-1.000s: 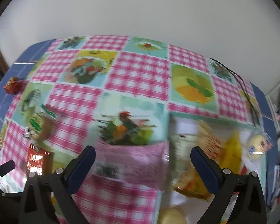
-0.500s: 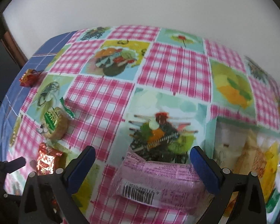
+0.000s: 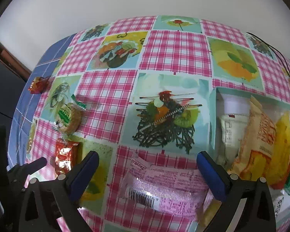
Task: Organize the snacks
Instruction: 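Grasp the pink wrapped pastry with the right tool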
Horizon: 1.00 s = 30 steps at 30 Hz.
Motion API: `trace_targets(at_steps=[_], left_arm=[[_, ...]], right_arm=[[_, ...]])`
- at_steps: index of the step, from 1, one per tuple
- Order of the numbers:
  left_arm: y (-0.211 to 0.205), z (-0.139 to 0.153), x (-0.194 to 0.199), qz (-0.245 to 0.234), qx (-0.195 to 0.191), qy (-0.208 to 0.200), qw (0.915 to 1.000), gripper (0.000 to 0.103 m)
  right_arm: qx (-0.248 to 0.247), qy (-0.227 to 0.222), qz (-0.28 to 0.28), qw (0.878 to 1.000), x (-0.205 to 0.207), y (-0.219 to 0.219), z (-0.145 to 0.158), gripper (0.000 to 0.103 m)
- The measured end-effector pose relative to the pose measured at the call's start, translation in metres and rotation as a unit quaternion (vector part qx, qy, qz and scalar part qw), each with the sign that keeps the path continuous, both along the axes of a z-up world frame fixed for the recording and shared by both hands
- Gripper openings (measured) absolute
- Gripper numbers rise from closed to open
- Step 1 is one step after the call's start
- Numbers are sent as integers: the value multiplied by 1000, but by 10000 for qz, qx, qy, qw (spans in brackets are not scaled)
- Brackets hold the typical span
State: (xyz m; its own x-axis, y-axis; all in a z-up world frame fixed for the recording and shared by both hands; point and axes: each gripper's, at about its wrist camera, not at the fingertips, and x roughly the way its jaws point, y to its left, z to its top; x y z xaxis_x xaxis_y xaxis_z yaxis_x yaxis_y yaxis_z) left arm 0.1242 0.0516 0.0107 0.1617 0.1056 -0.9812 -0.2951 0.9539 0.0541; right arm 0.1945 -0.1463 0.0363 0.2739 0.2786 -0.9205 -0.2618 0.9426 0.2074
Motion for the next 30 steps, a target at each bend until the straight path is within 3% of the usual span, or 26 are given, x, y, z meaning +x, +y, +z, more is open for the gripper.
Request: trace_targets(at_steps=[11, 17, 26, 30], left_arm=[[-8, 25, -8, 44, -37, -126, 9999, 97], [-3, 21, -16, 34, -8, -96, 9999, 97], [3, 25, -17, 181, -178, -168, 9995, 97], [6, 29, -19, 221, -223, -238, 9992, 97]], right_arm=[[-166, -178, 229, 9994, -19, -6, 16, 102], [-250, -341, 396, 9983, -13, 0, 4, 102], [94, 132, 581, 9982, -27, 0, -1, 102], [-117, -68, 705, 9974, -37, -5, 10, 103]])
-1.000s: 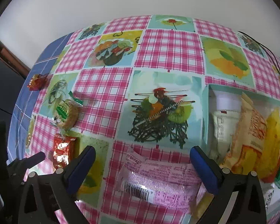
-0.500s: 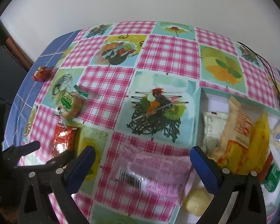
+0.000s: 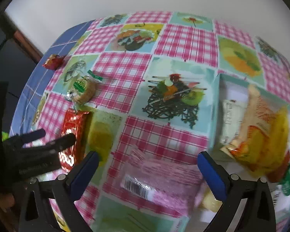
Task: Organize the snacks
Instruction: 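Grasp the pink wrapped pastry with the right tool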
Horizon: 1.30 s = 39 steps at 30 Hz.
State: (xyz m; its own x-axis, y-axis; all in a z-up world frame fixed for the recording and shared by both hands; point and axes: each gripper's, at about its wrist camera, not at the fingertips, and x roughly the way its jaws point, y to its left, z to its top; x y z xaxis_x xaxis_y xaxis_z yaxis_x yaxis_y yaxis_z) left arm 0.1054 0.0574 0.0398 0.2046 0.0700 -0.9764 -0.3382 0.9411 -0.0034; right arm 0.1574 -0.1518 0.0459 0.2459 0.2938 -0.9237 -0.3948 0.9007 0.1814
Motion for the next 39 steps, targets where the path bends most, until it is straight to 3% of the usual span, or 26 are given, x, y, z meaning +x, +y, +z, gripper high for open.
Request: trace_targets(at_steps=[5, 11, 16, 21, 26, 29, 33, 39], left_arm=[[-1, 9, -8, 30, -93, -107, 9999, 97], [-11, 14, -14, -20, -143, -143, 9998, 97], [-10, 11, -15, 15, -193, -79, 9998, 97], [0, 9, -12, 122, -200, -84, 9997, 97], [8, 7, -10, 202, -176, -56, 9996, 97], [13, 6, -7, 233, -181, -40, 9996, 97], [18, 4, -7, 292, -212, -35, 9993, 97], [23, 1, -4, 404, -249, -40, 9989, 97]], right_arm=[[-522, -209, 434, 9975, -18, 4, 9, 103], [-1326, -388, 1112, 9841, -37, 15, -6, 102], [-1708, -512, 1108, 9777, -34, 16, -15, 100], [-1678, -615, 965, 9792, -23, 19, -16, 94], [-1457, -490, 728, 9854, -9, 28, -20, 75], [-1086, -222, 448, 9928, 2, 29, -22, 74], [-236, 201, 309, 9990, 11, 28, -16, 74], [-435, -204, 390, 9981, 20, 39, 1, 74]])
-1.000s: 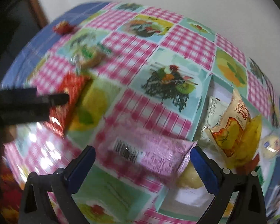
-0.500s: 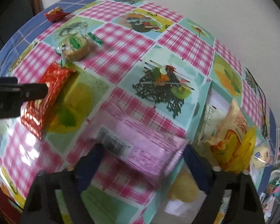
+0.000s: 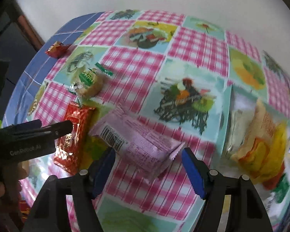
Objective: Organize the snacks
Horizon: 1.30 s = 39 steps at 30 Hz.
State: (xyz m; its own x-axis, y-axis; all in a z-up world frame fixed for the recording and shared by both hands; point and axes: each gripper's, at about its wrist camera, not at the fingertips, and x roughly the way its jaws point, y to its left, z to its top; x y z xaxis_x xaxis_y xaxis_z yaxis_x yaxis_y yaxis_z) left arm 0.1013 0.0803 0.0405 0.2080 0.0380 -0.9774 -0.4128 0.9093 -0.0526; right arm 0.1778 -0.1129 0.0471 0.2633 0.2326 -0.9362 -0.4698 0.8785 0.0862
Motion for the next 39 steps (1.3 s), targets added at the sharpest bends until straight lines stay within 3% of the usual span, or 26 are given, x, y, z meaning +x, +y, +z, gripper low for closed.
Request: trace_targets(at_steps=[5, 10, 15, 17, 20, 26, 30, 34, 36, 37, 39], left_arm=[[3, -3, -1, 60, -10, 17, 10000, 97], [10, -4, 2, 92, -19, 3, 10000, 97], [12, -6, 10, -24, -22, 43, 10000, 97], [8, -8, 15, -125, -52, 73, 9999, 97], [2, -10, 20, -300, -109, 117, 9994, 97], [-13, -19, 27, -601, 88, 308, 9977, 97], [-29, -24, 29, -823, 444, 303, 9952, 97], [-37, -26, 29, -946, 447, 183, 9943, 97], [-42, -25, 27, -1025, 447, 161, 9936, 95], [-42, -23, 27, -1050, 451, 132, 9934, 87], [-48, -17, 23, -1078, 454, 27, 9931, 61]], right_arm=[[-549, -373, 661, 9956, -6, 30, -8, 75], [-540, -325, 853, 9944, -6, 41, -19, 75], [-347, -19, 392, 9986, 9, 32, -31, 70], [-294, 38, 218, 9993, 12, 24, -31, 56], [-170, 159, -221, 9995, 16, 6, -28, 45], [66, 464, -974, 9941, 16, -31, -31, 44], [65, 518, -1134, 9922, 4, -45, -33, 44], [-5, 491, -1166, 9920, -9, -46, -35, 44], [-43, 483, -1177, 9919, -15, -47, -36, 44], [-51, 481, -1189, 9917, -22, -39, -39, 44], [-40, 498, -1199, 9915, -27, -39, -40, 44]])
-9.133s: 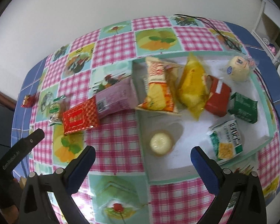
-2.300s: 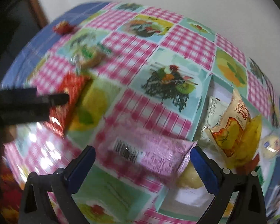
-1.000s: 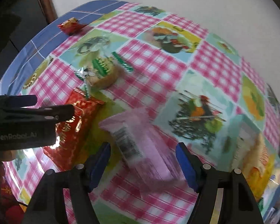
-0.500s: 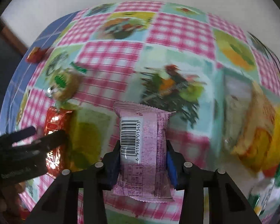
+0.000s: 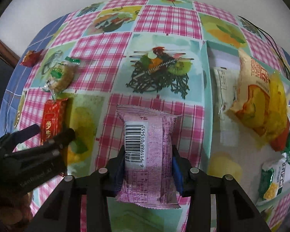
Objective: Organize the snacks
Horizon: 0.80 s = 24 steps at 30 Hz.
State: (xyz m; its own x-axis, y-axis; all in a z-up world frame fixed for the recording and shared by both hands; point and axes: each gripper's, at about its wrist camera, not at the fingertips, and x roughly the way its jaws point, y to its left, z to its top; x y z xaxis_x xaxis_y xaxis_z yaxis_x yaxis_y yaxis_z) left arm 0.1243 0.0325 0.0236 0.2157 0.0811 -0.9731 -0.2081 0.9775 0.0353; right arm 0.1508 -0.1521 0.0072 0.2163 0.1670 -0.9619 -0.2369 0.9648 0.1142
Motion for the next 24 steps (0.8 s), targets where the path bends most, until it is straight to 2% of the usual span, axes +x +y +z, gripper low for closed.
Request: trace_targets(at_steps=[1, 6, 9, 12, 17, 24], left_arm=[[0, 4, -1, -4, -28, -48, 10000, 47], [-7, 7, -16, 105, -357, -122, 9992, 46], [4, 14, -22, 288, -797, -181, 9962, 46], [5, 21, -24, 281, -700, -281, 9968, 46], [-11, 56, -29, 185, -687, -676, 9952, 46], [-69, 102, -24, -296, -590, -1131, 9914, 46]], right_arm=[[8, 3, -17, 10000, -6, 4, 1, 44], [170, 53, -121, 9998, -20, 1, 4, 41], [365, 31, -180, 9992, -28, -6, 6, 40], [506, -78, -224, 9984, -34, -16, 17, 40], [812, -315, -334, 9956, -41, -34, 44, 40], [919, -480, -628, 9926, -37, -78, 73, 40]])
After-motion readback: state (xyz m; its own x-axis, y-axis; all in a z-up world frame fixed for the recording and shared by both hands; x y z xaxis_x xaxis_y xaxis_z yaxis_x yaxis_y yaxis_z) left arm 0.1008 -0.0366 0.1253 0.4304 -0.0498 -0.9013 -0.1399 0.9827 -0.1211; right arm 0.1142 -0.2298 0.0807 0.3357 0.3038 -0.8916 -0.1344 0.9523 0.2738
